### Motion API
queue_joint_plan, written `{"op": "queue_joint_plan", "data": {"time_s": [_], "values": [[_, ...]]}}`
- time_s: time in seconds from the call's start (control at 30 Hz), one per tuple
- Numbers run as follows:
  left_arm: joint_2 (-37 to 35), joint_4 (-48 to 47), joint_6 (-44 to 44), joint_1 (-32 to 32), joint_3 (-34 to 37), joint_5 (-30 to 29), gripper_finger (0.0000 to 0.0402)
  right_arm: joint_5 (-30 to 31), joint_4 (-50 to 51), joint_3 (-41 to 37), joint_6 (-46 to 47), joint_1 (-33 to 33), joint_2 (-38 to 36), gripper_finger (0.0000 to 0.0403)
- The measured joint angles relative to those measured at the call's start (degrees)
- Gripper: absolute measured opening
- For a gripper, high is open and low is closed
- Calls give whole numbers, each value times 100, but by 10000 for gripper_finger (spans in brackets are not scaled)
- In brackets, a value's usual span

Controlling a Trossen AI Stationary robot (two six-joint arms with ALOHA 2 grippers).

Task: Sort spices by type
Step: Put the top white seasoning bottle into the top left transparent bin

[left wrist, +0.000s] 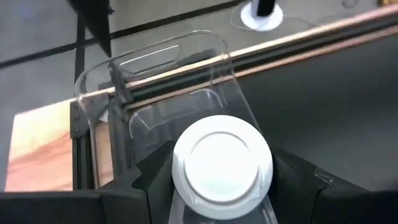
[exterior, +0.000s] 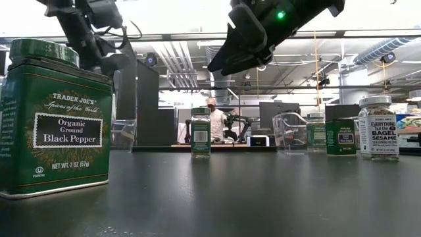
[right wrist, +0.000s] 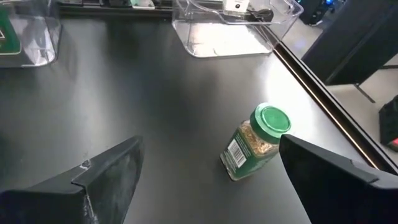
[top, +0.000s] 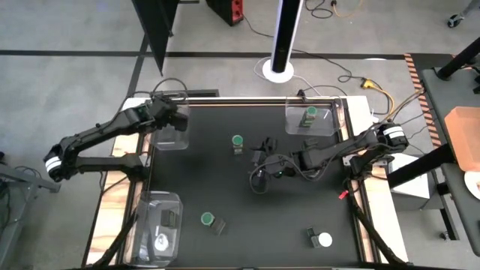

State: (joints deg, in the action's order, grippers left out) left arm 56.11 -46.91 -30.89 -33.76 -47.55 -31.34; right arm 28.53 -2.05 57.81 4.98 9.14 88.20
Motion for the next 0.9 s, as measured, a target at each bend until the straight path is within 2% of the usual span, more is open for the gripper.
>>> {"op": "queue_joint_plan", "data": {"time_s": [0.13, 0.57, 0.9], "values": [[36, 175, -382, -3, 282, -124, 184, 1, -52, -33, 24, -15, -8, 363], [721, 222, -844, -29, 338, -466, 184, 4, -171, -31, -55, -15, -142, 363], [1042, 225, -1045, -68, 338, -404, 184, 4, -169, -31, -67, -15, -144, 363]]}}
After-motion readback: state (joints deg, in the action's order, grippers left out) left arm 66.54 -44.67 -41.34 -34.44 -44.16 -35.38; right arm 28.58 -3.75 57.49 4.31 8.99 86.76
